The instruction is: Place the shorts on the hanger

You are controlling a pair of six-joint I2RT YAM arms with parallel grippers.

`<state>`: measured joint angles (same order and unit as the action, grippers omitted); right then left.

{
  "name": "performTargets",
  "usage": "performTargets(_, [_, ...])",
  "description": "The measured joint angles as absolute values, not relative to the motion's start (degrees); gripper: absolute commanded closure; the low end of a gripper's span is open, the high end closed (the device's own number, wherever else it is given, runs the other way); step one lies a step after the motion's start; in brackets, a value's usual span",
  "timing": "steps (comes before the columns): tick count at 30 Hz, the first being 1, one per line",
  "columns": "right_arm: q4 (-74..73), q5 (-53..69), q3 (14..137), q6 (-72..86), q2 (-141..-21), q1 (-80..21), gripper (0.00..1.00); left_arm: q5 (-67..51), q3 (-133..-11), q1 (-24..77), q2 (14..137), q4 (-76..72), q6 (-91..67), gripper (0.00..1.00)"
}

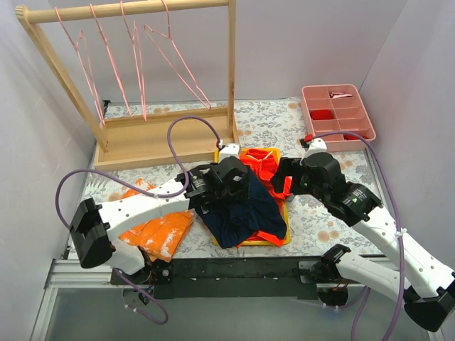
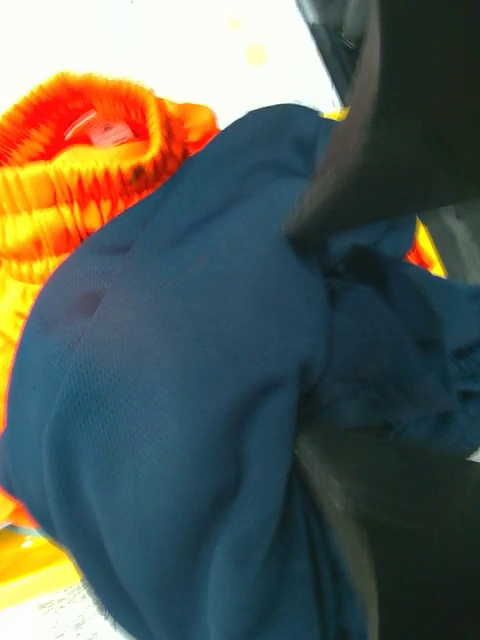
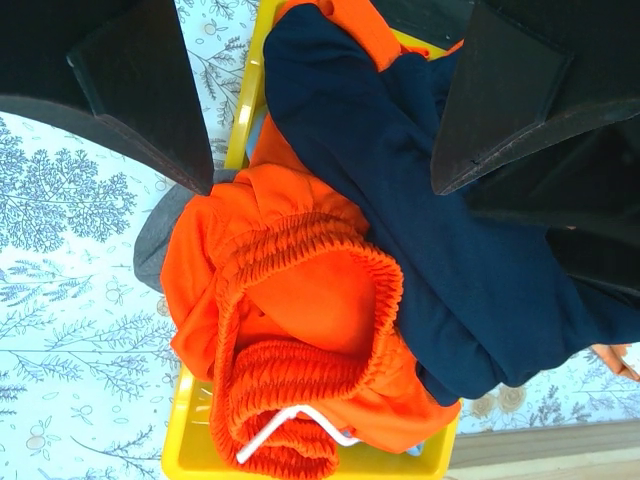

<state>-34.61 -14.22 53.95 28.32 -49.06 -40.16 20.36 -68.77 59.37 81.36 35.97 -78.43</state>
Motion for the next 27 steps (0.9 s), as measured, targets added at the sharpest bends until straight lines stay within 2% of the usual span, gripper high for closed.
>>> performTargets(1, [-34.59, -14.22, 53.71, 28.34, -48.99, -40.16, 0.04, 20.69, -68.77, 59.53, 82.28, 35.57, -79.05, 0.82])
performTargets(3, [-34.70, -14.20, 53.32, 28.36, -48.97, -40.16, 0.04, 21.50, -68.79, 59.77, 83.44, 35.20, -79.37, 0.98])
performTargets(4, [-34.68, -14.20, 53.23, 28.38, -48.95, -40.16, 0.04, 22.11, -69.08, 59.77, 83.46, 35.53, -79.22, 1.00])
performTargets(9, [-35.53, -14.26, 53.19, 28.42, -48.03, -40.16, 0.04, 23.81, -77.12, 59.77, 82.15, 39.31, -77.52, 1.00])
performTargets(14, [-37.58, -14.46, 54.08, 28.32, -47.11, -40.16, 0.04, 25.43, -87.33, 59.77, 75.83, 44.38, -75.35, 1.00])
performTargets(20, [-37.43, -13.02, 56.55, 28.01, -47.44, -40.16, 0.05, 33.47, -99.50, 59.81, 69.34, 49.23, -71.88, 1.00])
performTargets(27, [-35.00, -8.56, 57.30, 26.79, -52.75, -41.65, 0.05, 43.03, -117.05, 59.81, 69.19, 49.41, -64.51, 1.00])
